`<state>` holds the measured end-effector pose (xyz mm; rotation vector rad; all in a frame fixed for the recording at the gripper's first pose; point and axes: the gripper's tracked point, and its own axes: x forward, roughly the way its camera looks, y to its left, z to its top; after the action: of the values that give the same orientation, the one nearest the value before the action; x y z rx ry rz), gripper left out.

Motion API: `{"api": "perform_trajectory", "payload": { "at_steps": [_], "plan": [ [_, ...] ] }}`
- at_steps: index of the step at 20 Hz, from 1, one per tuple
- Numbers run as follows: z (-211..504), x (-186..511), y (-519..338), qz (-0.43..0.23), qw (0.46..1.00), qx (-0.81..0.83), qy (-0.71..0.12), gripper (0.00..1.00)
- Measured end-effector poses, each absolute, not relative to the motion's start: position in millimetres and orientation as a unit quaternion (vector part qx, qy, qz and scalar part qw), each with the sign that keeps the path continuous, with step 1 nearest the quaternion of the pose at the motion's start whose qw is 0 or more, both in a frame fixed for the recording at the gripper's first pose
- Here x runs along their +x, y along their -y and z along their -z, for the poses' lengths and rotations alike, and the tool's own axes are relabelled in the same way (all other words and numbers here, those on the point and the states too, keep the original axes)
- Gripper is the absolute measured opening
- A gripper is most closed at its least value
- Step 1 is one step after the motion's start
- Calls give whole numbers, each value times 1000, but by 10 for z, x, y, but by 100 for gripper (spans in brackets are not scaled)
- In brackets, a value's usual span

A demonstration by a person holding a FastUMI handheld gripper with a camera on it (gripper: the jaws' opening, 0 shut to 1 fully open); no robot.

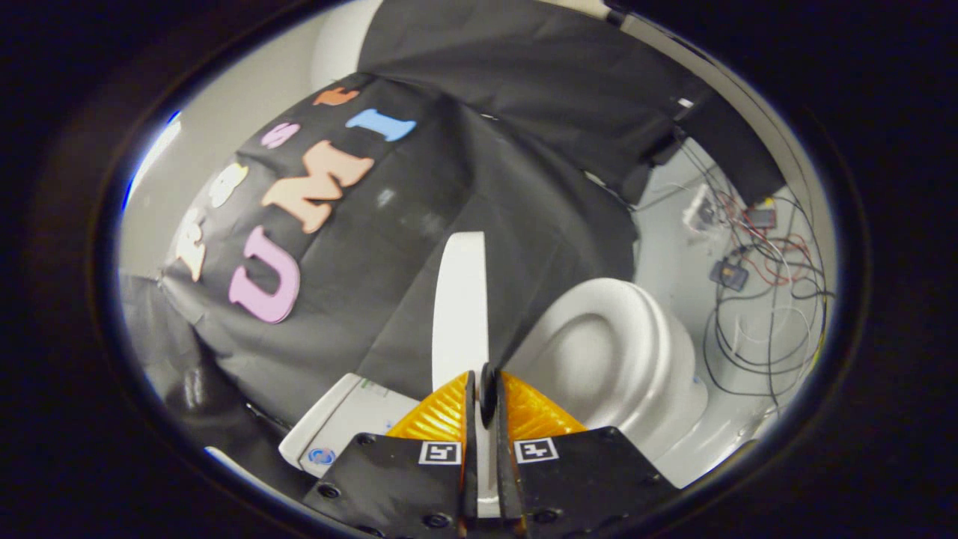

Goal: Open the toilet lid.

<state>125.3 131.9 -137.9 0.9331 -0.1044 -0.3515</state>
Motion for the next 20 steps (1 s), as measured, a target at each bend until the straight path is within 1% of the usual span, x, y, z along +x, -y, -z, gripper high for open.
{"api": "perform_trajectory", "payload": {
  "at_steps": [2, 7, 12, 17, 20],
  "plan": [
    [1135, 1365, -1481, 151, 900, 405, 48, 12],
    [804, 1517, -1816, 117, 935, 334, 32, 15],
    [513, 1733, -2325, 50, 970, 239, 17, 18],
    [309, 2042, -2869, -27, 986, 162, -3, 19],
    [265, 2182, -3163, -62, 990, 122, -16, 19]
  ]
}}
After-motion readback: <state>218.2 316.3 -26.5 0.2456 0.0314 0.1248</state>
